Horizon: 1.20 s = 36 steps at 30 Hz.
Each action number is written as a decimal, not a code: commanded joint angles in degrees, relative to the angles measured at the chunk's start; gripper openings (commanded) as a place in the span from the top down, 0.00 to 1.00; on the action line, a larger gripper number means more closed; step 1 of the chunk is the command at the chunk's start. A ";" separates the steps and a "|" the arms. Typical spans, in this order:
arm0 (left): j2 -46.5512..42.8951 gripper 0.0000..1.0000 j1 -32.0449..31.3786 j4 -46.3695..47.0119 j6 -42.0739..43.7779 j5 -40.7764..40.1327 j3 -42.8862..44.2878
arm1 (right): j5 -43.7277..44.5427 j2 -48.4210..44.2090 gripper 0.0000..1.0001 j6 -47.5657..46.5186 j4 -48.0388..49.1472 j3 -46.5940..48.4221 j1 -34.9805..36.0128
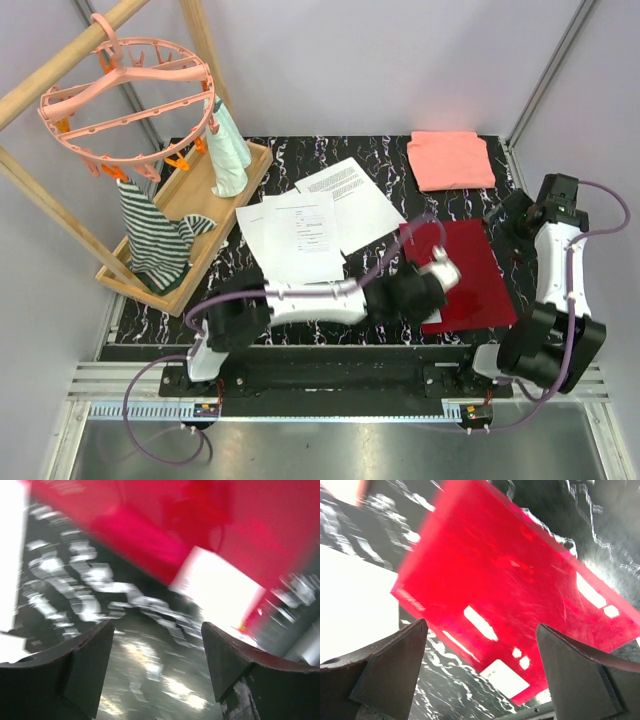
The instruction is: Put the files into the folder
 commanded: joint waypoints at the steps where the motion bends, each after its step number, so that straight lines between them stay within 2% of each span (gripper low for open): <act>1: 4.65 0.24 -9.52 4.10 13.45 -13.28 0.51 | 0.33 -5.92 0.00 0.88 -5.32 7.37 0.02; 5: 8.17 0.24 -13.12 4.63 16.26 -12.06 2.81 | -3.28 -8.38 0.00 1.14 -6.12 8.87 0.02; 10: 12.30 0.26 -13.66 4.54 17.77 -11.00 6.05 | -4.07 -10.41 0.00 0.62 -6.65 8.44 0.02; 15: 14.95 0.36 -13.66 4.81 19.71 -13.28 8.35 | -4.69 -10.67 0.00 -0.09 -6.47 7.47 0.02; 19: 12.14 0.34 -13.66 7.34 17.16 -9.52 5.71 | -4.86 -9.27 0.00 -0.70 -6.30 7.29 0.02; 22: 11.52 0.30 -13.57 8.84 17.59 -10.03 4.92 | -6.53 -7.95 0.00 -0.62 -5.51 7.56 0.02; 23: 11.43 0.31 -13.57 9.28 17.77 -10.03 4.74 | -7.05 -7.34 0.00 -0.62 -5.16 7.64 0.02; 25: 10.90 0.38 -13.48 11.21 17.51 -9.86 3.78 | -7.68 -6.89 0.00 -0.79 -4.46 7.64 0.02; 28: 7.48 0.40 -13.48 14.80 16.11 -8.29 -0.60 | -8.55 -5.49 0.00 -1.49 -3.84 8.26 0.02; 32: -0.07 0.36 -12.43 21.75 15.57 -5.65 -8.51 | -10.22 -2.68 0.00 -1.85 -3.05 9.23 0.02; 36: -1.67 0.35 -11.11 23.18 15.49 -3.54 -8.97 | -13.03 -0.74 0.00 -1.41 -1.91 9.49 0.02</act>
